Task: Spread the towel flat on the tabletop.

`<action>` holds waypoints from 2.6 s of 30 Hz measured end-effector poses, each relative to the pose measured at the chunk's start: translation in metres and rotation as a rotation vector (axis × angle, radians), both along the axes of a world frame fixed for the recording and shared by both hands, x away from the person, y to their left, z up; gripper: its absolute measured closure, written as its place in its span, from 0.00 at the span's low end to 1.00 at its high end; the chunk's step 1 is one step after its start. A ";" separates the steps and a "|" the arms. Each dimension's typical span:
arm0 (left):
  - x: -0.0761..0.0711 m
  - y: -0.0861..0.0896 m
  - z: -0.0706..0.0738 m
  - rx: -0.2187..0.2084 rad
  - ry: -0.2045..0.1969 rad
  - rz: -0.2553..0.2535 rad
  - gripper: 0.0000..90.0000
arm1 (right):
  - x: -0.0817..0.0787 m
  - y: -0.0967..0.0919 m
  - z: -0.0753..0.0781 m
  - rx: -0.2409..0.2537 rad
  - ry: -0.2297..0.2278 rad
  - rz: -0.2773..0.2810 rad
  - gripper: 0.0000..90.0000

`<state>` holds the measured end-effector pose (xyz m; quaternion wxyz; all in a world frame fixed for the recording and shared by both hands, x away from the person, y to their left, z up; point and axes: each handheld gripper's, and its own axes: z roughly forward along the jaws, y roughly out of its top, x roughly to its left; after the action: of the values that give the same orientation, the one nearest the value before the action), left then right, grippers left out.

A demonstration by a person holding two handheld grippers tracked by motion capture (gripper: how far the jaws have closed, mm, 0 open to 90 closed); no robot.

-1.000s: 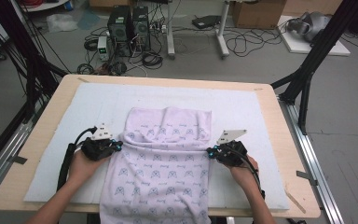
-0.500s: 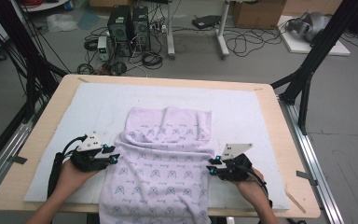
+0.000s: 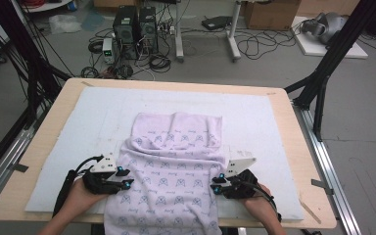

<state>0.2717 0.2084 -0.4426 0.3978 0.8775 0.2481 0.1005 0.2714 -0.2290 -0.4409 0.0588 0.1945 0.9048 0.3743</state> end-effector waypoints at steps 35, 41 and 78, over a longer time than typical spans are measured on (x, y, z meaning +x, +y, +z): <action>-0.046 0.004 0.015 -0.025 -0.016 -0.139 0.72 | -0.043 -0.015 0.021 0.122 0.029 0.169 0.82; -0.014 -0.007 0.002 0.015 0.029 -0.113 0.73 | -0.009 0.003 0.005 0.003 -0.006 0.096 0.81; -0.031 0.003 0.003 0.026 0.009 -0.140 0.95 | -0.018 0.008 -0.001 0.020 0.019 0.183 0.97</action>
<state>0.2403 0.2117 -0.4397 0.3915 0.8982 0.1867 0.0715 0.2535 -0.2208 -0.4419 0.0138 0.1154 0.9156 0.3850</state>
